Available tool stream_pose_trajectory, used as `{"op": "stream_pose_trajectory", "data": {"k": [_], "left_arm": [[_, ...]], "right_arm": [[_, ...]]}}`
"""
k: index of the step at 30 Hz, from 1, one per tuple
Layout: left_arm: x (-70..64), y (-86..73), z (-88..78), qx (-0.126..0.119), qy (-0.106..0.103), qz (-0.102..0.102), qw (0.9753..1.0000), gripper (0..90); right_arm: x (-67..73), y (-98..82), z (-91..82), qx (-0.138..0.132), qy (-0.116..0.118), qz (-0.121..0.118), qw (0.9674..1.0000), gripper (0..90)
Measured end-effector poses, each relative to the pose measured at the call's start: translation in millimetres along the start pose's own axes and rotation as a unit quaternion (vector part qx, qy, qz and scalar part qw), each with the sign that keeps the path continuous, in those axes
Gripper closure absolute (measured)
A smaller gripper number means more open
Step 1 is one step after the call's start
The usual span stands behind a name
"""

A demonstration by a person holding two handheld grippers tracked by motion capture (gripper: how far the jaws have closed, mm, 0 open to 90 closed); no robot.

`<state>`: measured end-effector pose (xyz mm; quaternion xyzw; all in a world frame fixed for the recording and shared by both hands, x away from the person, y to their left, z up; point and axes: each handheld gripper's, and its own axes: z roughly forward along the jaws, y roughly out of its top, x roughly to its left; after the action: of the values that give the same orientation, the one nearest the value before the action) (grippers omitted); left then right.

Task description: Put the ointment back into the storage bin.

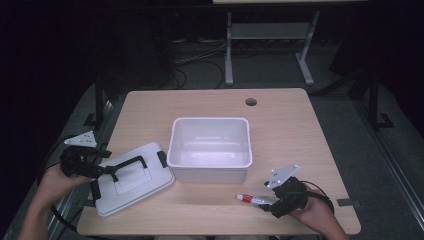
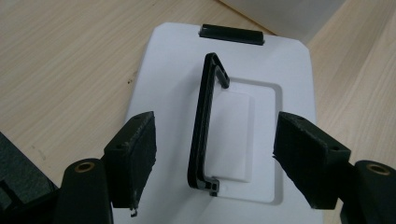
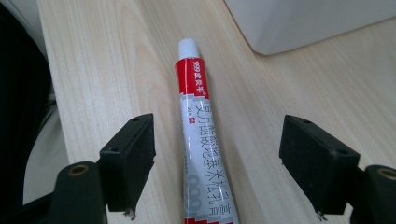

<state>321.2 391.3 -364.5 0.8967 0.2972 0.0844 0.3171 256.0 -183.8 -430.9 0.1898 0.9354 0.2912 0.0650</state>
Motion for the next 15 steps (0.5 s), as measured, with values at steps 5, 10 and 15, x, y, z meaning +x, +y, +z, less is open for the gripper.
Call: {"op": "stream_pose_trajectory", "data": {"k": [5,10,15], "left_arm": [[0.8,-1.1,2.1,0.005,-0.004,-0.001,1.0,29.1],[1.1,-1.5,2.3,0.005,-0.005,-0.001,1.0,29.1],[1.0,-3.2,0.8,0.003,-0.005,-0.004,1.0,29.1]], "right_arm": [[-0.6,0.9,5.4,0.007,0.012,-0.011,0.9999,35.4],[-0.4,3.8,11.4,0.017,0.02,-0.025,0.9993,43.4],[-1.0,7.6,18.8,0.026,0.034,-0.034,0.9985,49.8]]}}
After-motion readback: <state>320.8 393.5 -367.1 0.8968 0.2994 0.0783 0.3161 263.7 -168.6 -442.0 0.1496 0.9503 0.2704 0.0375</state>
